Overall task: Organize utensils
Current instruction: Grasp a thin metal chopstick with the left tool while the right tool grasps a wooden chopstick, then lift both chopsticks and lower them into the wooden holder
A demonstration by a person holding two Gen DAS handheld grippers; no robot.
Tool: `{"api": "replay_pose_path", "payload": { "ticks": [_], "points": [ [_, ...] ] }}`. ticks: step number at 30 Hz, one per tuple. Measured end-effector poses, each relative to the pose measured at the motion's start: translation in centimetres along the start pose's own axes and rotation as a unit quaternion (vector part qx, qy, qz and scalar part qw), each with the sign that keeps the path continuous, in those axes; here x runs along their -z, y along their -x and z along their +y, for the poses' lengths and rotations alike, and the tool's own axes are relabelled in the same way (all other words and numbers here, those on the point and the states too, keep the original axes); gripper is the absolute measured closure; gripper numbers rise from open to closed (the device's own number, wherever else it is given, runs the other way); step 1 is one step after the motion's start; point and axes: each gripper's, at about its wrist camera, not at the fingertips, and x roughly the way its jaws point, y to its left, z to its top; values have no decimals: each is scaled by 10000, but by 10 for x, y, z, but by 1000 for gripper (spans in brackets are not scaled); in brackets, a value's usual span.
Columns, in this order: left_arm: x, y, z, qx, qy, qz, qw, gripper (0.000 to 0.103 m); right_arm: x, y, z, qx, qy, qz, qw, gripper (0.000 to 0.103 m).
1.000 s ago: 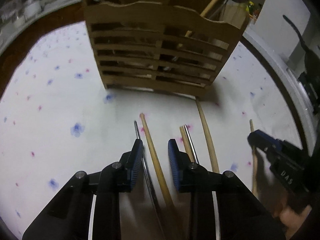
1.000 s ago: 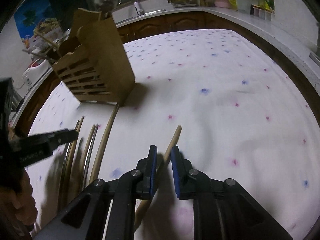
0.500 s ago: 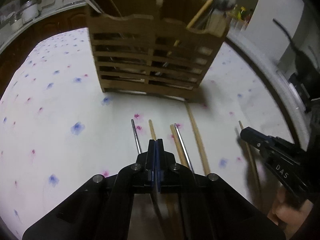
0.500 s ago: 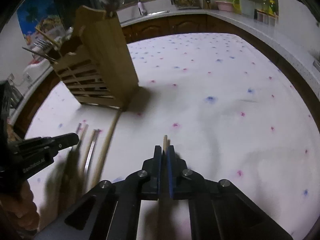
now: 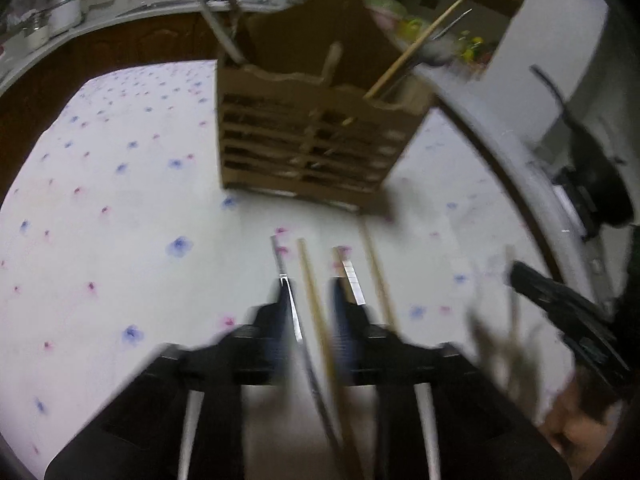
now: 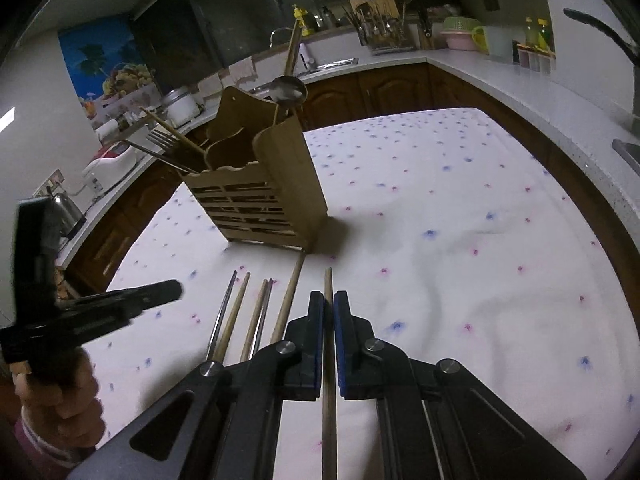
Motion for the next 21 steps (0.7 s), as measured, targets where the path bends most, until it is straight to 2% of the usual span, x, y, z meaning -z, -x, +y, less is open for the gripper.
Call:
{"api": "replay_pose_path", "payload": {
  "ticks": [2, 7, 9, 13, 14, 16, 21],
  "points": [
    [-2, -14, 2, -249, -31, 50, 9997, 69, 2, 0, 0, -33, -33, 9, 10000, 98],
    [-12, -45, 6, -531, -64, 266, 9982, 69, 6, 3, -1, -22, -60, 26, 10000, 98],
    [-14, -58, 6, -581, -147, 441, 9972, 84, 6, 3, -2, -13, -63, 26, 10000, 98],
    [-11, -62, -6, -859, -602, 301, 9940, 91, 5, 2, -2, -10, -81, 23, 10000, 98],
    [-10, -62, -8, -867, -674, 295, 9935, 96, 5, 2, -2, -12, -85, 21, 10000, 98],
    [-8, -60, -10, -841, -740, 306, 9932, 98, 5, 2, -1, -11, -82, 19, 10000, 98],
    [1, -32, 0, -359, -479, 121, 9981, 99, 3, 6, 3, -68, -44, -24, 10000, 98]
  ]
}}
